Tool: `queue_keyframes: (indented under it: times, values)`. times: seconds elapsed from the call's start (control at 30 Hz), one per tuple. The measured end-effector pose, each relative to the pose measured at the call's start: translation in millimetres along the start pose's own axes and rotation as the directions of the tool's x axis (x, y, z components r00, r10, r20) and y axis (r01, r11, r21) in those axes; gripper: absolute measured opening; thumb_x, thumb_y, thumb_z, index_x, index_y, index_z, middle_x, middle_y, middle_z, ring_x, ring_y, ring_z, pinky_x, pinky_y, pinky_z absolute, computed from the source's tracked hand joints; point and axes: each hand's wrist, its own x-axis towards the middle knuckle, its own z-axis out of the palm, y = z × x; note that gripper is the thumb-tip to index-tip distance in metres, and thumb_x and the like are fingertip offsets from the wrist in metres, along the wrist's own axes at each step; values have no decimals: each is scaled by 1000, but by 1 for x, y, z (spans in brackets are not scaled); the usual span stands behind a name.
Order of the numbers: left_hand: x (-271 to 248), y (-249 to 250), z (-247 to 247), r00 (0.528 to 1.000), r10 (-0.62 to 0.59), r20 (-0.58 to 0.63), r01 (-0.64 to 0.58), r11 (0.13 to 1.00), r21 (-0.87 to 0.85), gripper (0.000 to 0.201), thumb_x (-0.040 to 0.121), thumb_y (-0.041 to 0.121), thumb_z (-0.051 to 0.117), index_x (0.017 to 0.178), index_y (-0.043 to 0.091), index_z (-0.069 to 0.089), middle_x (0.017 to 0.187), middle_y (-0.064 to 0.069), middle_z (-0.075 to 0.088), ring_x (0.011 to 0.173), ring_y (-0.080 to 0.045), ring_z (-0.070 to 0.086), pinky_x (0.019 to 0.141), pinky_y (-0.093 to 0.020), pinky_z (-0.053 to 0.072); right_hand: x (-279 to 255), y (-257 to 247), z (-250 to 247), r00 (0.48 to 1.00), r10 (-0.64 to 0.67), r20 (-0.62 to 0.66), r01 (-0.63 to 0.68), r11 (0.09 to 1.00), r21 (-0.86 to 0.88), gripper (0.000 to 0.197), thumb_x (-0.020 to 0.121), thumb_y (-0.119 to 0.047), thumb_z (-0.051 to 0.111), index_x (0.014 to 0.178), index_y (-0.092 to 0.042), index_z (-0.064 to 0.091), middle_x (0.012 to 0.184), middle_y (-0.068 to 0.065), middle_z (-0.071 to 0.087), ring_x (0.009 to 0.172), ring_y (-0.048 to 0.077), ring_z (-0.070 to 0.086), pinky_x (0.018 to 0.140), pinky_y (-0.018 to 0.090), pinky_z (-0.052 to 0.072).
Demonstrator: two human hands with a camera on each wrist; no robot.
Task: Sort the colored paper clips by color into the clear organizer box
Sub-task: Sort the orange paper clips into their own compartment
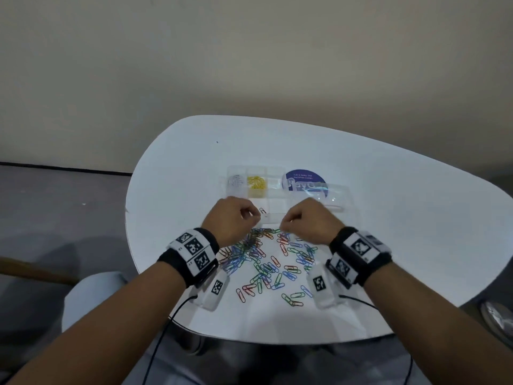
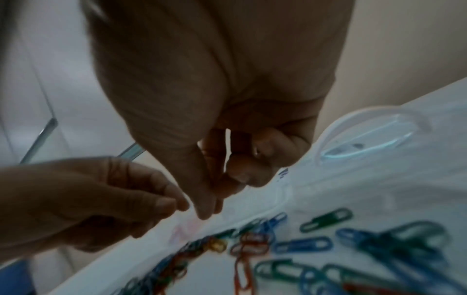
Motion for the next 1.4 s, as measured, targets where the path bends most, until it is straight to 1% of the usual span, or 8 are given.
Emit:
queue_keyframes:
  times: [0.1,0.27,0.63,0.77,0.93,1.1,1.27,1.4]
  values:
    - [-4,4,13,990,-3,144,-20,988,156,16,90,33,63,98,28,75,91,6,70,84,-13,63,72,-26,48,5,-6,21,1000,8,-4,-8,993,-114,6,81,-25,72,78,-23,77,71,-11,69,69,9,65,68,28,54]
    - [-1,1,25,984,-93,155,43,952,303,22,89,33,59,107,35,72,115,5,67,101,-18,64,81,-30,52,12,-16,35,998,61,6,-58,975,-216,10,75,-28,78,83,-24,75,83,-5,71,79,16,66,66,25,48]
    - [-3,-13,13,969,-200,141,162,955,247,13,84,31,66,94,36,72,104,7,67,96,-15,63,79,-26,50,7,-8,44,996,88,30,-81,980,-182,13,68,-22,75,65,-19,63,75,-2,69,74,19,66,66,29,53]
    - [-4,-6,12,981,-129,145,104,980,167,12,84,29,70,95,31,74,81,11,63,84,-12,63,71,-24,48,1,-2,34,998,58,24,-58,998,-17,12,70,-16,76,63,-14,66,63,-2,67,61,14,63,62,31,55]
    - [-1,7,14,954,-27,297,73,987,-144,25,86,23,73,110,18,72,83,7,72,76,-8,66,77,-25,53,-7,-1,12,1000,19,-13,-14,948,318,3,77,-2,74,76,-2,71,67,13,69,53,12,58,52,22,47]
    - [3,16,13,960,-86,267,187,905,-381,9,88,25,71,89,18,75,84,1,76,60,-11,66,59,-32,51,-6,2,-2,999,43,13,-44,866,499,7,84,-7,74,90,-4,72,79,11,76,58,12,63,45,21,42]
    - [8,24,4,960,-145,239,239,868,-435,15,95,25,62,93,15,73,86,-3,76,52,-15,58,50,-20,45,-1,1,-2,996,71,-52,-31,835,549,6,83,-8,74,89,-6,74,79,6,73,57,6,61,47,19,44]
    - [17,24,2,968,-180,177,231,914,-333,19,96,25,58,84,15,69,83,-4,75,46,-14,58,44,-17,40,2,-2,3,984,96,-151,6,827,562,2,84,-9,74,85,-9,74,76,2,70,59,9,59,46,19,44]
